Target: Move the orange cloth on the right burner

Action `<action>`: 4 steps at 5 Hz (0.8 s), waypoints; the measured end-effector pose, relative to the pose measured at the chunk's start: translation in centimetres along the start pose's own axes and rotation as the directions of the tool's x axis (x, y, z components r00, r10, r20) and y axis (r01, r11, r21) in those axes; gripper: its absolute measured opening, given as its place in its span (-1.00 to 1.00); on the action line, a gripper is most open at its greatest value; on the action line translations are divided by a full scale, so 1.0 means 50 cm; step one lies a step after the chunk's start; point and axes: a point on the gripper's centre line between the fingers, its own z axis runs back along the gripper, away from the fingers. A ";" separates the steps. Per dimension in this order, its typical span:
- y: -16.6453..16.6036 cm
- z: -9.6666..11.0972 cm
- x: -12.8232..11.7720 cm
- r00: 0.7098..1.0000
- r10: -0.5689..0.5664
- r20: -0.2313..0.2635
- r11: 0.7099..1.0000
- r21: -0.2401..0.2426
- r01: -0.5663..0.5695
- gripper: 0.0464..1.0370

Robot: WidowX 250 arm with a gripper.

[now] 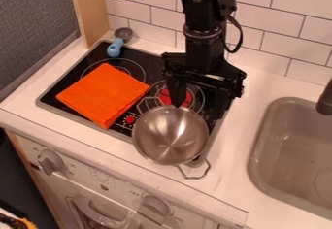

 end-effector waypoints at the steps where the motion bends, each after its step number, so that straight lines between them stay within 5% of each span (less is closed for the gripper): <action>1: 0.003 -0.017 -0.007 0.999 0.001 -0.032 1.000 0.003 0.000 0.93; 3: 0.146 0.007 -0.009 0.995 0.096 -0.036 0.994 0.055 -0.094 0.93; 4: 0.221 0.017 0.010 0.992 0.124 -0.029 0.985 0.121 -0.120 0.93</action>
